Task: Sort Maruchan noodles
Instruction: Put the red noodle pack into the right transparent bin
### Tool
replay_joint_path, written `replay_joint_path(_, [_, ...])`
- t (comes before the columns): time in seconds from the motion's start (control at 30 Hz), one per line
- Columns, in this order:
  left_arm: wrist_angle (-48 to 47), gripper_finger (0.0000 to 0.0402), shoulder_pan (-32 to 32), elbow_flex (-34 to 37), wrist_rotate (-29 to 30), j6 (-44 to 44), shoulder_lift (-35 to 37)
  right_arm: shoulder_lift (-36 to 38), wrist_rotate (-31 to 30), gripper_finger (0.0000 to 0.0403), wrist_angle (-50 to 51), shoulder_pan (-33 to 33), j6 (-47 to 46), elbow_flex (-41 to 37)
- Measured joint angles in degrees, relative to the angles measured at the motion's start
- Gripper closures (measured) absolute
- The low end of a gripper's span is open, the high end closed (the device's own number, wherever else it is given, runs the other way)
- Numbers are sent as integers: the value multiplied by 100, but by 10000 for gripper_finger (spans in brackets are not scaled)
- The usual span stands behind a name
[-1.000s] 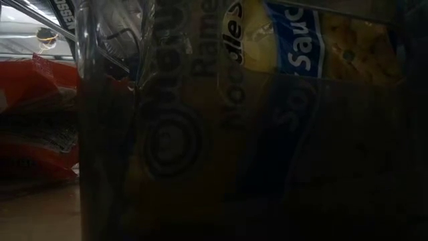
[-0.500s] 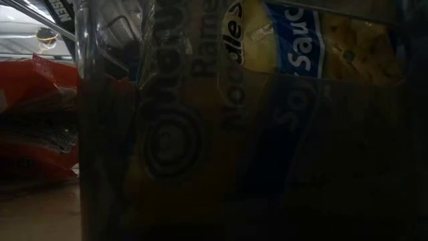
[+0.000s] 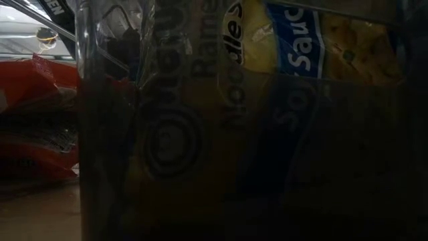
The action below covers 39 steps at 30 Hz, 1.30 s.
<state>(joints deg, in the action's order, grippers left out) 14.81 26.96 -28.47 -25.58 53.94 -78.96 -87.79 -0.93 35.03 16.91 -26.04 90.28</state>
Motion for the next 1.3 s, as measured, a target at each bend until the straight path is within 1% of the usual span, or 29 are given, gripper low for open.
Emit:
replay_joint_path(0.53, [293,397,0,0,17,226,0,44,39,118,487,0,86,-4])
replay_joint_path(0.67, [427,397,0,0,13,285,0,78,-107,118,847,0,281,-4])
replay_joint_path(0.87, [776,397,0,0,-1,461,0,79,-130,118,1412,0,534,-7])
replay_joint_path(1.0, [843,397,0,0,-1,559,0,80,-387,118,1746,0,542,-50])
replay_joint_path(1.13, [905,397,0,0,2,568,0,79,-360,118,1559,7,214,-451])
replay_joint_path(1.2, [945,397,0,0,17,577,0,79,-317,118,1192,6,-18,-752])
replay_joint_path(1.3, [1070,397,0,0,19,606,0,74,-54,118,545,0,-521,-1320])
